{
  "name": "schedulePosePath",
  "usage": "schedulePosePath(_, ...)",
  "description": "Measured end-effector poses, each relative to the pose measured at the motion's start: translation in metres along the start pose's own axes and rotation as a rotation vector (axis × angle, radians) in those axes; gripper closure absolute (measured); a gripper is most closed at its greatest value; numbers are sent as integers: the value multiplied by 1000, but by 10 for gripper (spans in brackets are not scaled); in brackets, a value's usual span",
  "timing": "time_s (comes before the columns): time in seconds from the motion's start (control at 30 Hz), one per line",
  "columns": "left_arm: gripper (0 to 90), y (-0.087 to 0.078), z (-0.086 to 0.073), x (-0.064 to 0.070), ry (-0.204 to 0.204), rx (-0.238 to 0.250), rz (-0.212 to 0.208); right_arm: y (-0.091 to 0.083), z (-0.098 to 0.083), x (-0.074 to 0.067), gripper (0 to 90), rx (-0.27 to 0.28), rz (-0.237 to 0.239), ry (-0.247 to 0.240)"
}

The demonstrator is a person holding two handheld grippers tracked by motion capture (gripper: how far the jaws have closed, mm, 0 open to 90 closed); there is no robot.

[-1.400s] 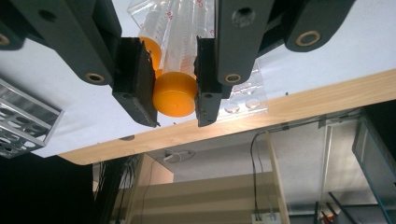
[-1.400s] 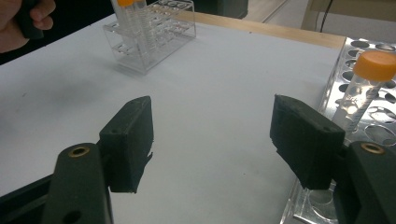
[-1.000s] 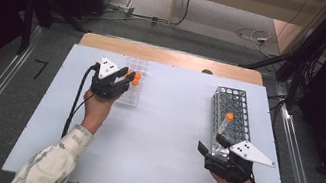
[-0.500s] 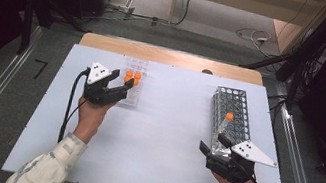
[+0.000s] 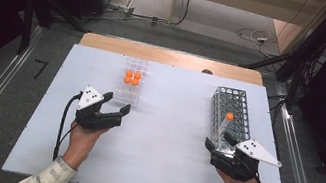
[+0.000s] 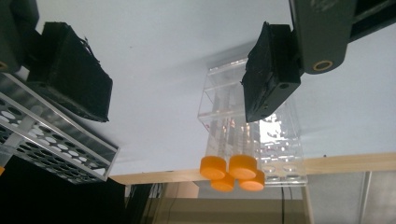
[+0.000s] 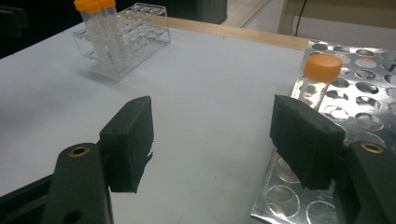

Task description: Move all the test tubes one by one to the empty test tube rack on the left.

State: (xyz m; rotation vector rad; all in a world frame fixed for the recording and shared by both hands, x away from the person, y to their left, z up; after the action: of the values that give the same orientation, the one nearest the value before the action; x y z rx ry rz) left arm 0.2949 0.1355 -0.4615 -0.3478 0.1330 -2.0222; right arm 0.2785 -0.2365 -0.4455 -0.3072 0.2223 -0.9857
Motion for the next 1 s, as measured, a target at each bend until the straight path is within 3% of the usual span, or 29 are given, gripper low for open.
schedulePosePath(0.27,223,-7,-4,7,13,0,-4,7,1,11,289,3,-56,-1)
schedulePosePath(1.0,224,-14,-9,9,48,5,13,22,3,31,308,3,-138,13)
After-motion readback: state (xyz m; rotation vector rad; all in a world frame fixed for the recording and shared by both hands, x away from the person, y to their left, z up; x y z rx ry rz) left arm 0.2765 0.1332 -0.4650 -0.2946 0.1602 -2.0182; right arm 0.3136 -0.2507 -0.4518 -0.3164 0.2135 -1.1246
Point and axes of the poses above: each handheld gripper's, and its own axes: y roughly forward along the jaws, z roughly out of its top, x roughly to its right, the point moved 4 cm from there along y, roughly forward along the jaws, and after that the axes turned 5 degrees about x, right-handed, at the moved point
